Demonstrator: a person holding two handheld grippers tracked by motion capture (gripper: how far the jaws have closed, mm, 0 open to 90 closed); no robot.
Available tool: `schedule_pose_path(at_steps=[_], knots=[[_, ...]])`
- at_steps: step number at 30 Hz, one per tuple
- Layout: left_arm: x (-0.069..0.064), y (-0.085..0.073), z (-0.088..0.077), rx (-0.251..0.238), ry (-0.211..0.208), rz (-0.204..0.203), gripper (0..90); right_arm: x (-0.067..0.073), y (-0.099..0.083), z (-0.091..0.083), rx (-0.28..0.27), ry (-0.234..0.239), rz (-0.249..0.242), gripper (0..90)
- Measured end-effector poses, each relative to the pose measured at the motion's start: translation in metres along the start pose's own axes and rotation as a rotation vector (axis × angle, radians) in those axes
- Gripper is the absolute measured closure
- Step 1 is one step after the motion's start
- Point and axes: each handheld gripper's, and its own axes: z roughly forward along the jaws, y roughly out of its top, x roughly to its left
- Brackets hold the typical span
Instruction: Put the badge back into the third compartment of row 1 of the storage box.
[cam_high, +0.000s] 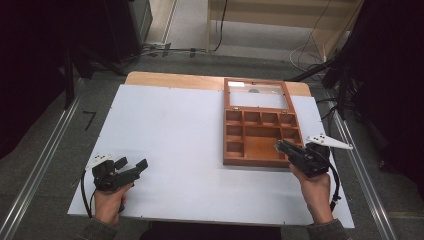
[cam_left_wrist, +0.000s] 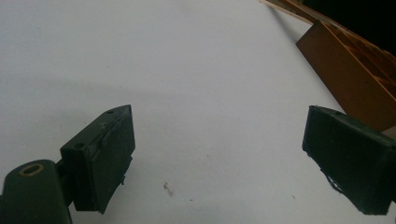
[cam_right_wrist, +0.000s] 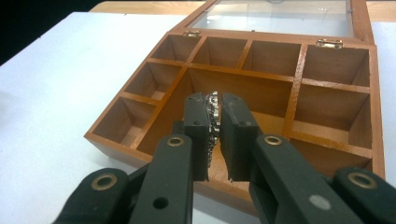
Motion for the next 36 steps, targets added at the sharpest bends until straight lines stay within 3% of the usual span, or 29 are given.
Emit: schedule_pose_path(at_steps=[16, 36], knots=[[0.000, 0.000, 0.000, -0.002, -0.002, -0.006, 9.5, -0.002, 0.023, 0.015, -0.007, -0.001, 0.011, 79.0], [0.000, 0.001, 0.000, -0.002, -0.005, -0.006, 9.5, -0.011, 0.046, 0.032, -0.001, -0.046, 0.014, 79.1]])
